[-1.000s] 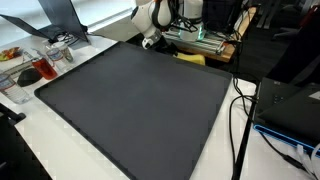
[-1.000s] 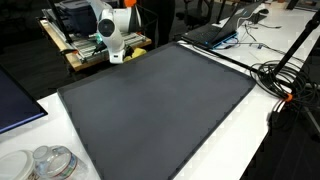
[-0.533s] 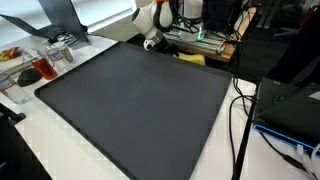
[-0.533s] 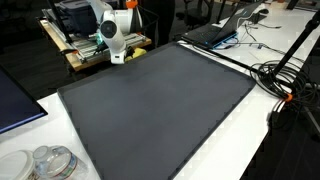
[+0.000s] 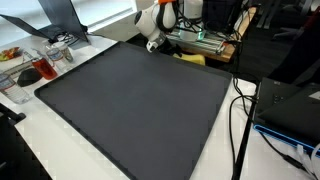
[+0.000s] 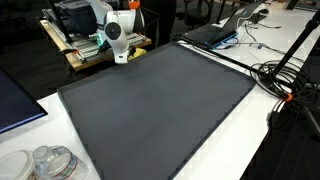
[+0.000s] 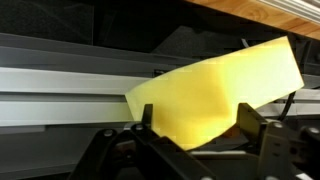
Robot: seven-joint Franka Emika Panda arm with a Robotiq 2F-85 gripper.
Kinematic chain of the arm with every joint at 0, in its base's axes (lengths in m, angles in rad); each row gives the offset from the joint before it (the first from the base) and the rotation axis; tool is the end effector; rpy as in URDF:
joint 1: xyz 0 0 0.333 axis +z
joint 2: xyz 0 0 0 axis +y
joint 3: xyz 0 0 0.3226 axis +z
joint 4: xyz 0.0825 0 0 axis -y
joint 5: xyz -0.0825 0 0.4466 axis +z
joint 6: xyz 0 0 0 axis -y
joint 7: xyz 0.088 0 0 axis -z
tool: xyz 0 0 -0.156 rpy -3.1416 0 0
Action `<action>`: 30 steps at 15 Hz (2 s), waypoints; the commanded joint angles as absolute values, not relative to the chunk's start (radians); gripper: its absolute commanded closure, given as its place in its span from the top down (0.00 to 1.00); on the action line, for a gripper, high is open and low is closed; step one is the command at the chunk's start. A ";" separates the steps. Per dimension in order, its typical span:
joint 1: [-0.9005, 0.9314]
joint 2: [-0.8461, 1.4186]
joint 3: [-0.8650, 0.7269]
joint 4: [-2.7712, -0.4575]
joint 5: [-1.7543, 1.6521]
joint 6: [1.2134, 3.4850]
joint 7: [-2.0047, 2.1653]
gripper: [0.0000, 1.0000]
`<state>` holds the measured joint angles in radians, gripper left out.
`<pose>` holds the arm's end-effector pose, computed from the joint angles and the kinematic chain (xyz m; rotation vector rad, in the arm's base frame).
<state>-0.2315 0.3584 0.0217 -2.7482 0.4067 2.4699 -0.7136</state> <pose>0.2657 -0.0429 -0.0148 -2.6448 -0.1361 0.6761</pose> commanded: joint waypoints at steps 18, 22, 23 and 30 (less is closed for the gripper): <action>-0.314 0.242 0.049 -2.772 0.406 2.360 -0.806 0.01; -0.316 0.137 -0.048 -2.768 0.332 2.185 -0.826 0.01; -0.312 0.083 -0.076 -2.801 0.305 2.146 -0.825 0.01; -0.317 -0.131 -0.238 -2.743 0.222 1.729 -0.973 0.01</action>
